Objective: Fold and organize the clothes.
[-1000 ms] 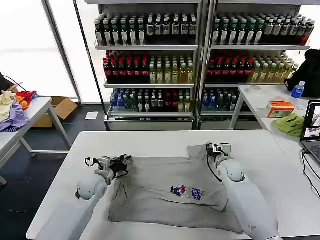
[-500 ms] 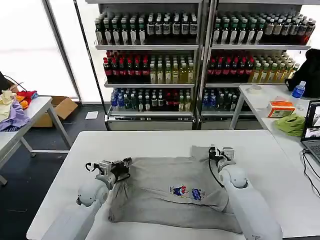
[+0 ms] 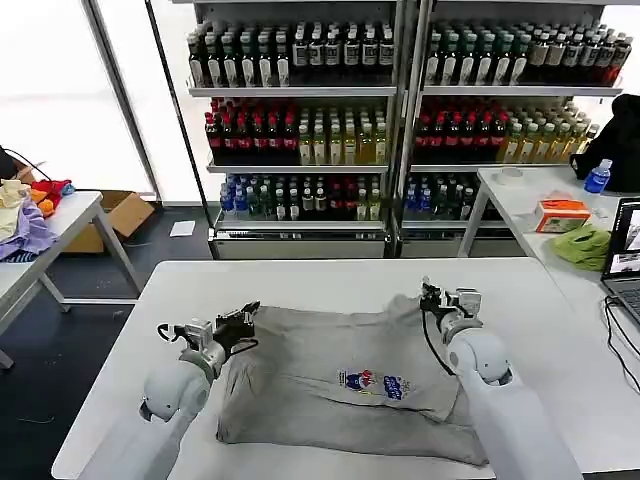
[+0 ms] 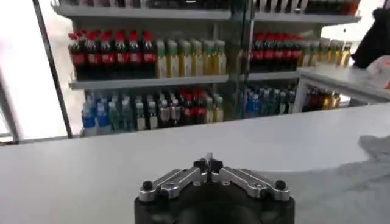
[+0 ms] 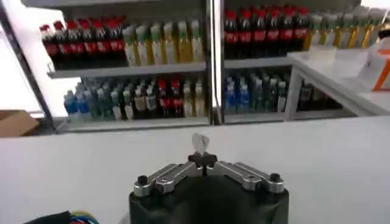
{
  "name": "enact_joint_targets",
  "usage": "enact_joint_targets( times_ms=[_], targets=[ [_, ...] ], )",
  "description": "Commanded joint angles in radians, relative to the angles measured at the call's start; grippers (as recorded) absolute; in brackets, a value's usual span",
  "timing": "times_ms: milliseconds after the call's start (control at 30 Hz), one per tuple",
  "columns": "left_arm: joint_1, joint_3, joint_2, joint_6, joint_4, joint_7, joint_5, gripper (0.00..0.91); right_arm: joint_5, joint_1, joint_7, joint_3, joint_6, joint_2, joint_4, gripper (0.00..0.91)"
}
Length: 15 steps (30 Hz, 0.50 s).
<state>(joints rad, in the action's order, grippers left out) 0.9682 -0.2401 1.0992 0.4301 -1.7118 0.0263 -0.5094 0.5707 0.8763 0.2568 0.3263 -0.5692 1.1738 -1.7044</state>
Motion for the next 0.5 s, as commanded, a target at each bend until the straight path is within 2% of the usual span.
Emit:
enact_joint_targets(
  times_ms=[33,267,500],
  targets=[
    [0.107,-0.048,-0.033,-0.011,-0.154,0.003,-0.005,0.0,0.009,0.148,0.033,0.037,-0.004,-0.024,-0.212,0.0],
    [0.209,-0.061,-0.079,-0.008,-0.199,-0.016,0.013,0.0,-0.027,0.347,0.089,0.097,-0.009,-0.01,-0.349,0.0],
    [0.273,-0.059,-0.065,-0.011,-0.195,-0.029,0.058,0.0,-0.047,0.521,0.109,0.176,-0.008,-0.009,-0.395,0.0]
  ],
)
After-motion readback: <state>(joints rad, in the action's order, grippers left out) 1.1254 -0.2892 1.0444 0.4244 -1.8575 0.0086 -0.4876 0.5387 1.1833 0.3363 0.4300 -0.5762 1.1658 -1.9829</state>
